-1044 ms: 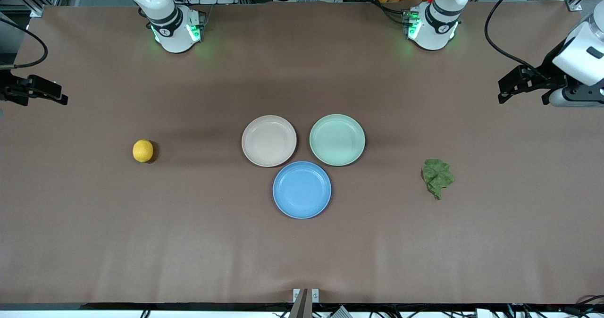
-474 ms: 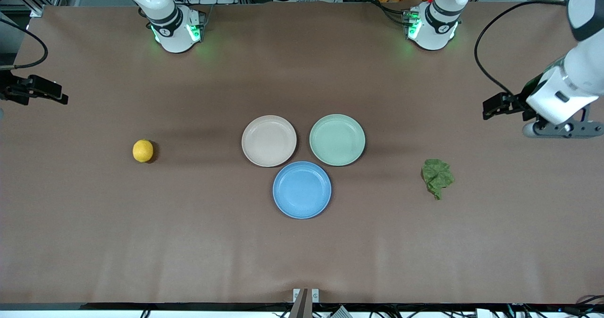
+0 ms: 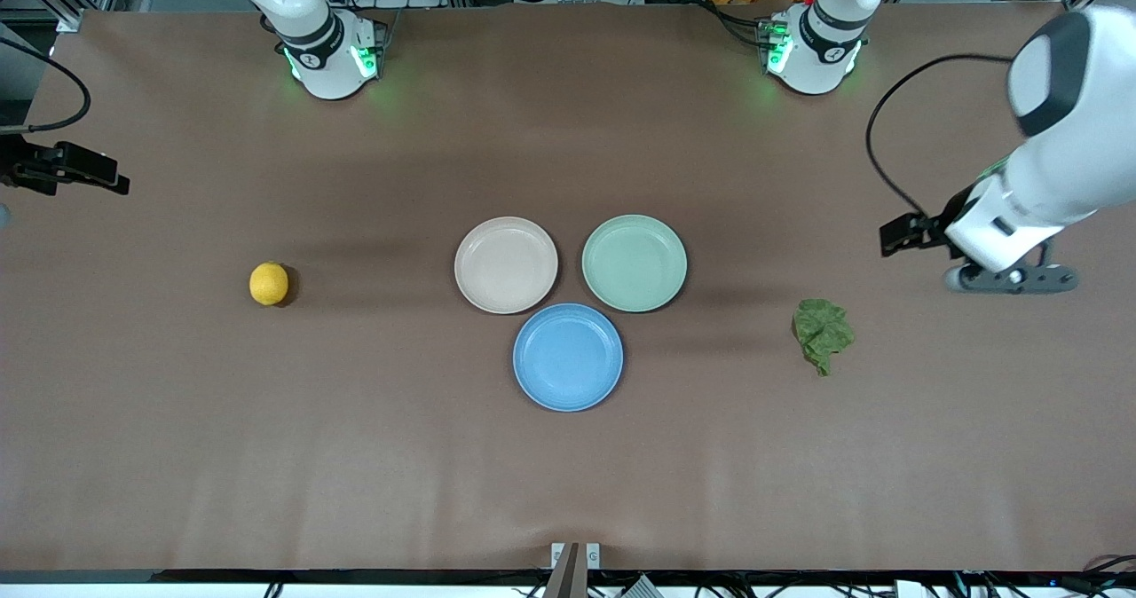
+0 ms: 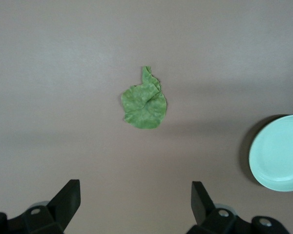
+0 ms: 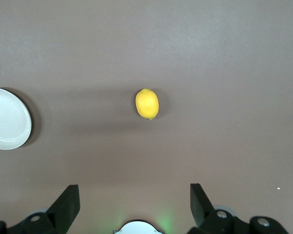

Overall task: Place lemon and lettuce in plates
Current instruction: 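Move the left gripper toward the green lettuce leaf, then grasp the lettuce with the left gripper while the right gripper reaches the lemon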

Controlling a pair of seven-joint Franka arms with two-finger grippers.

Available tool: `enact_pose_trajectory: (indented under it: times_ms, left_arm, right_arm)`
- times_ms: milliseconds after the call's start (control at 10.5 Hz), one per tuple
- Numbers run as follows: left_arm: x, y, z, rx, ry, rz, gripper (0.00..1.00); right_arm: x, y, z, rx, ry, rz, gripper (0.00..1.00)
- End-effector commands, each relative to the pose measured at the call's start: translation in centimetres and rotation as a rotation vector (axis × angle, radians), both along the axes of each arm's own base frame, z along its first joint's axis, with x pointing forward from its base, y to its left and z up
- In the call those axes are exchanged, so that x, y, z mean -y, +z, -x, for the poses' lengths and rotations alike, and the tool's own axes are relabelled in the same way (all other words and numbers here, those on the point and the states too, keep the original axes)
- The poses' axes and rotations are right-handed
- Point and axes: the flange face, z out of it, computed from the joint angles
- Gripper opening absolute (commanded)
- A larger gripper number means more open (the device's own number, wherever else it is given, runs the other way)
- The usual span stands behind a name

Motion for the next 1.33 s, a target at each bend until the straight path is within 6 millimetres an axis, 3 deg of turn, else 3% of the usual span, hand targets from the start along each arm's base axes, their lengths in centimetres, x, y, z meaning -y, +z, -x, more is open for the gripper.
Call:
enact_pose_trajectory:
  times_ms: [0, 190, 380, 569, 664, 854, 1044, 1234]
  left_arm:
    - [0.2, -8.0, -1.8, -0.014, -0.025, 0.012, 1.00]
    - [0.6, -13.9, -3.3, -0.030, -0.043, 0.006, 1.00]
    - [2.0, -18.4, -4.3, -0.034, -0.113, -0.061, 1.00]
    - [2.0, -22.3, -5.3, -0.034, -0.109, -0.046, 1.00]
    - [1.8, -24.0, -6.2, -0.045, -0.104, -0.041, 1.00]
    - [1.6, -26.4, -6.5, -0.060, -0.093, -0.034, 1.00]
    - [1.7, -27.3, -6.8, -0.063, -0.073, -0.036, 1.00]
    - [1.6, -28.4, -6.8, -0.070, -0.067, -0.035, 0.96]
  right_arm:
    - [0.6, -1.3, 0.2, 0.005, -0.007, -0.005, 1.00]
    - [0.7, -2.6, 0.0, 0.007, -0.008, -0.005, 1.00]
    - [0.5, -4.4, 0.1, -0.002, -0.008, -0.009, 1.00]
    - [0.7, -5.2, 0.0, -0.010, -0.012, -0.015, 1.00]
    - [1.0, -6.7, 0.0, 0.003, -0.027, -0.032, 1.00]
    - [1.0, -11.0, -0.3, 0.049, -0.041, -0.035, 1.00]
    - [0.9, -15.3, 0.1, 0.072, -0.045, -0.028, 1.00]
    - [0.9, -16.9, 0.6, 0.055, -0.047, -0.030, 1.00]
